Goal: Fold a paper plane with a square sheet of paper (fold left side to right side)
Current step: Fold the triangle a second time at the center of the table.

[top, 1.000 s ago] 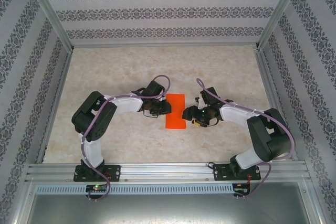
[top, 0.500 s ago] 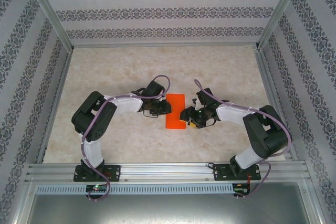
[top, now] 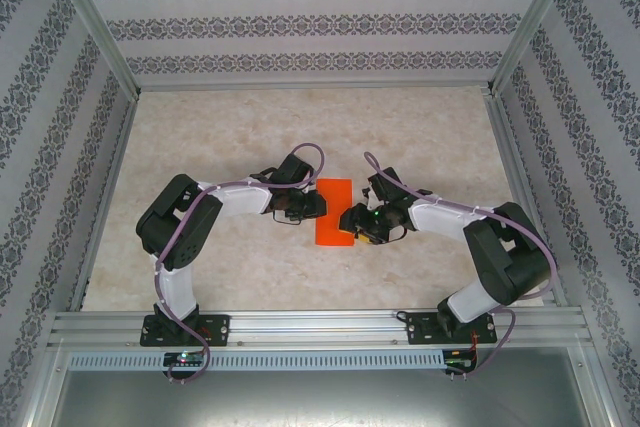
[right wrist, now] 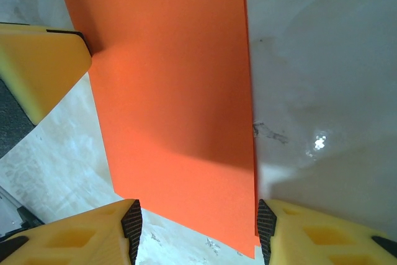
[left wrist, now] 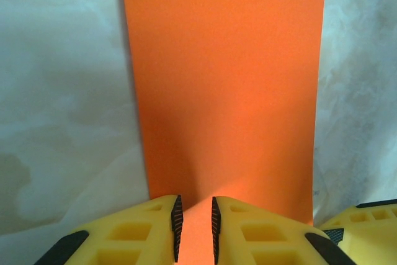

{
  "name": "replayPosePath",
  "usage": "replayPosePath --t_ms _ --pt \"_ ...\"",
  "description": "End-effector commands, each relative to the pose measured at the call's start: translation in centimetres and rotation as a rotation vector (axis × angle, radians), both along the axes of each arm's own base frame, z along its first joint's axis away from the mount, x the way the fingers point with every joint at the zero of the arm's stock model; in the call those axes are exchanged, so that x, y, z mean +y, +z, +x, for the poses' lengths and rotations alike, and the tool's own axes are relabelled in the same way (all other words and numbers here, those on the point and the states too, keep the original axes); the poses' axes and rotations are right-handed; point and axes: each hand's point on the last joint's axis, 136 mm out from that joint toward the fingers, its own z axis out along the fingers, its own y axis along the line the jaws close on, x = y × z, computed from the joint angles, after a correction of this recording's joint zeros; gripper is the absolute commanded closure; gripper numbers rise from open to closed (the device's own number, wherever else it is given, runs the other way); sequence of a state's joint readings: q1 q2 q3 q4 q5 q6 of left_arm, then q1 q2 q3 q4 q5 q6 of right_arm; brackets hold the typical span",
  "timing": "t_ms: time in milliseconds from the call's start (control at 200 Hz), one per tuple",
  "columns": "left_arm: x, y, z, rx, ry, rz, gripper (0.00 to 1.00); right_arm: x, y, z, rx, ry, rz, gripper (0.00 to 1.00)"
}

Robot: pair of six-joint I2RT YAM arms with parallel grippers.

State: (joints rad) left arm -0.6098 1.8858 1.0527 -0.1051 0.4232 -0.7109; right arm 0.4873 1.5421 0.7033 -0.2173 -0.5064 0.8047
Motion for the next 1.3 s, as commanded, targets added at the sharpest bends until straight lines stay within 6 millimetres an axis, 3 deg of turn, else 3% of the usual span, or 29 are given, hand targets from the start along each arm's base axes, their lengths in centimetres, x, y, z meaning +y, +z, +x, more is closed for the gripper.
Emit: replayPosePath --t_ms 0,440,944,1299 --pt "0.6 -0.7 -1.1 0.004 -0.019 0.048 0.75 -0.2 0.3 0.2 -0.026 0.012 -0.027 0.46" --pt "0.7 -0.7 -1.2 0.002 -0.02 0.051 0.75 1.1 -0.6 0.1 0.003 0.027 0.009 0.46" --pt "0.6 -0.6 -1.2 0.0 -0.022 0.05 0.75 2.1 1.5 1.2 -0.051 0.006 0.079 0.49" --pt "0.4 0.3 -0.9 -0.027 -0.025 0.034 0.73 2.0 1.1 0.9 -0.032 0.007 0.07 0.48"
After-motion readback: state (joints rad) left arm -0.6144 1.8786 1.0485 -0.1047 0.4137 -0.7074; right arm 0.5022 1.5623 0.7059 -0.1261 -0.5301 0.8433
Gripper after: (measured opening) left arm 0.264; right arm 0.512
